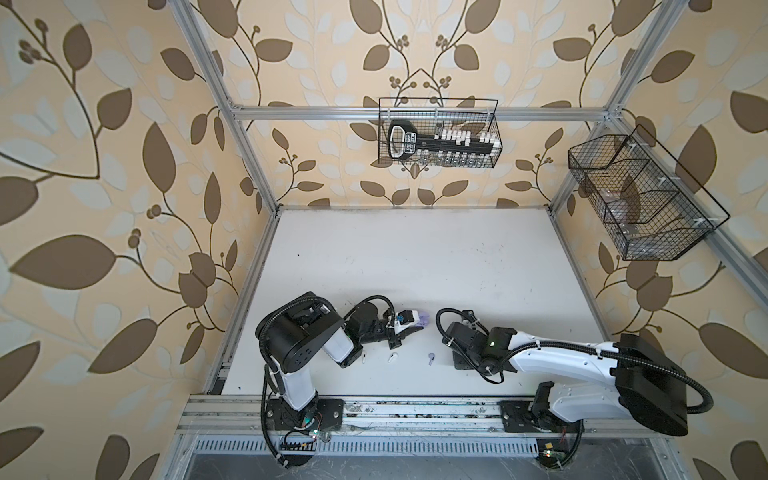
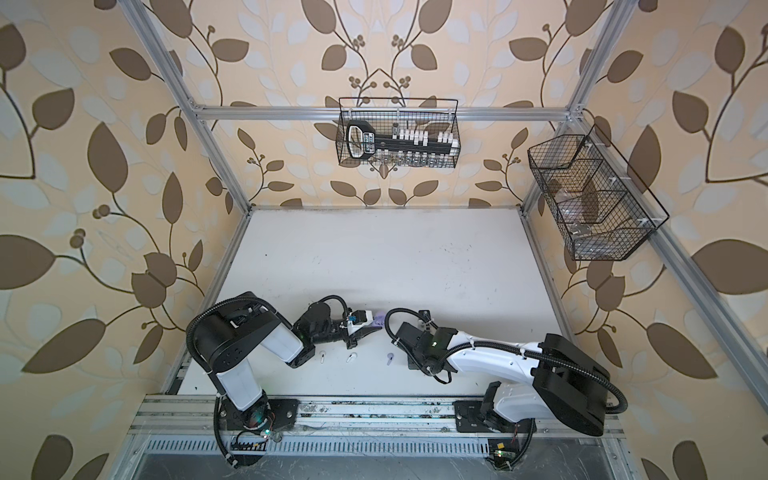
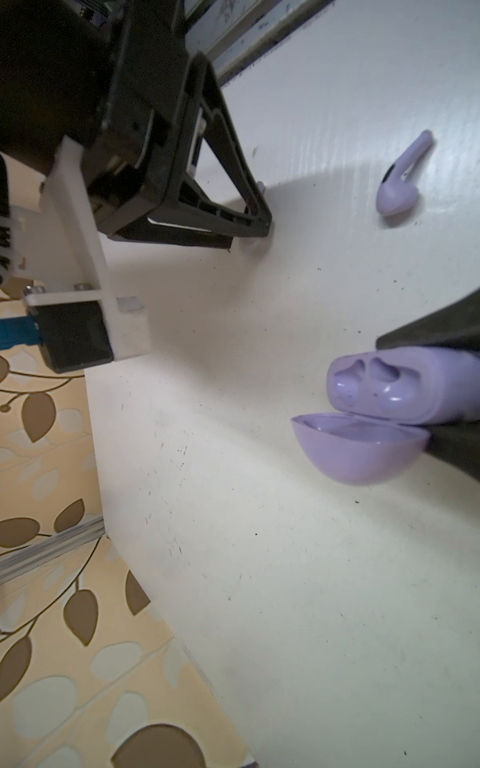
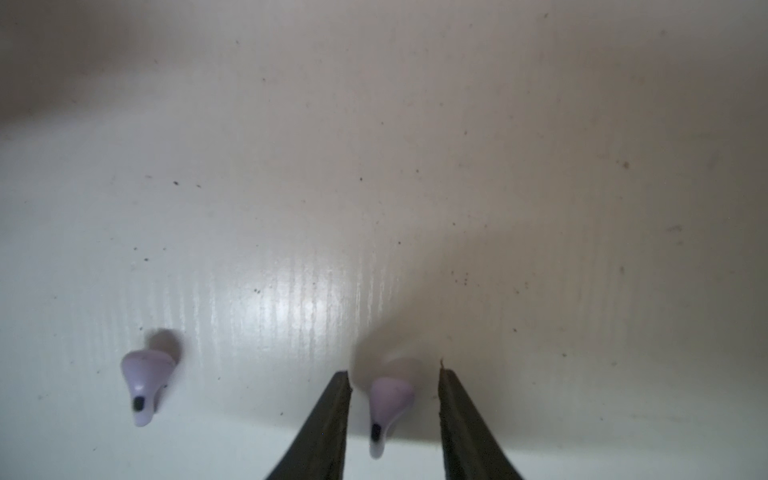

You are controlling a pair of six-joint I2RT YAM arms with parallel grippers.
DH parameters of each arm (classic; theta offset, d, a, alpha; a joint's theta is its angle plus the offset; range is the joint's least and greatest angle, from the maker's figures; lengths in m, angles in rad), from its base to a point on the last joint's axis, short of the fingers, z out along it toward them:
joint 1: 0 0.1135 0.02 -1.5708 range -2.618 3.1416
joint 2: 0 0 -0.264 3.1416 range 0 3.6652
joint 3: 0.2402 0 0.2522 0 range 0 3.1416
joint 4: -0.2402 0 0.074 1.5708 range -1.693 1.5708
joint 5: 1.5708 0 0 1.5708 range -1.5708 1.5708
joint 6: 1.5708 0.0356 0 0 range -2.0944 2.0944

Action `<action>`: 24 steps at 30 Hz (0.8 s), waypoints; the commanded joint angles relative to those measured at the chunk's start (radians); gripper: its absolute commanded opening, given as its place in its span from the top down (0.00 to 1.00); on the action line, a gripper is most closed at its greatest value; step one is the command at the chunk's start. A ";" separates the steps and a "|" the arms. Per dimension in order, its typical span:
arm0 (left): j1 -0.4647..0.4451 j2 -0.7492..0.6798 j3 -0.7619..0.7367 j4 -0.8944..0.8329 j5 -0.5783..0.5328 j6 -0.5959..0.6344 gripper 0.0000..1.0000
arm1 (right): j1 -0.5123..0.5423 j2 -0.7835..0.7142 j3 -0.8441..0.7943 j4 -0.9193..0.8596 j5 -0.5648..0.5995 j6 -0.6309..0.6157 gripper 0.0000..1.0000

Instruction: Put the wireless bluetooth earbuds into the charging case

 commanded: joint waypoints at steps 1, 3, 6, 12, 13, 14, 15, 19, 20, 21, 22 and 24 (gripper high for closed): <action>-0.003 0.006 0.002 0.066 0.003 0.021 0.97 | 0.006 0.012 0.006 -0.012 0.009 0.019 0.64; -0.003 0.006 0.002 0.067 0.003 0.020 0.97 | 0.007 0.013 0.006 -0.009 0.008 0.019 0.65; -0.004 0.007 0.001 0.070 0.003 0.021 0.97 | 0.009 0.016 0.009 -0.007 0.005 0.019 0.67; -0.003 0.010 0.000 0.073 0.001 0.022 0.98 | 0.012 0.033 0.015 -0.010 0.002 0.018 0.71; -0.005 0.009 0.001 0.073 0.002 0.021 0.98 | 0.016 0.033 0.014 -0.011 0.001 0.020 0.72; -0.003 0.009 -0.001 0.075 0.001 0.020 0.98 | 0.016 0.035 0.015 -0.012 0.002 0.021 0.72; -0.003 0.009 -0.001 0.076 0.001 0.021 0.98 | 0.017 0.034 0.015 -0.013 0.002 0.022 0.72; -0.003 0.012 -0.003 0.085 0.001 0.020 0.97 | 0.017 0.034 0.015 -0.014 0.010 0.030 0.75; -0.003 0.012 -0.003 0.087 0.001 0.021 0.97 | 0.015 0.034 0.014 -0.013 0.011 0.030 0.76; -0.003 0.012 -0.004 0.087 0.001 0.021 0.97 | 0.015 0.035 0.015 -0.011 0.010 0.030 0.76; -0.003 0.012 -0.004 0.087 0.001 0.021 0.97 | 0.015 0.035 0.017 -0.010 0.010 0.029 0.76; -0.004 0.013 -0.004 0.088 0.001 0.021 0.97 | 0.015 0.042 0.024 -0.010 0.009 0.025 0.77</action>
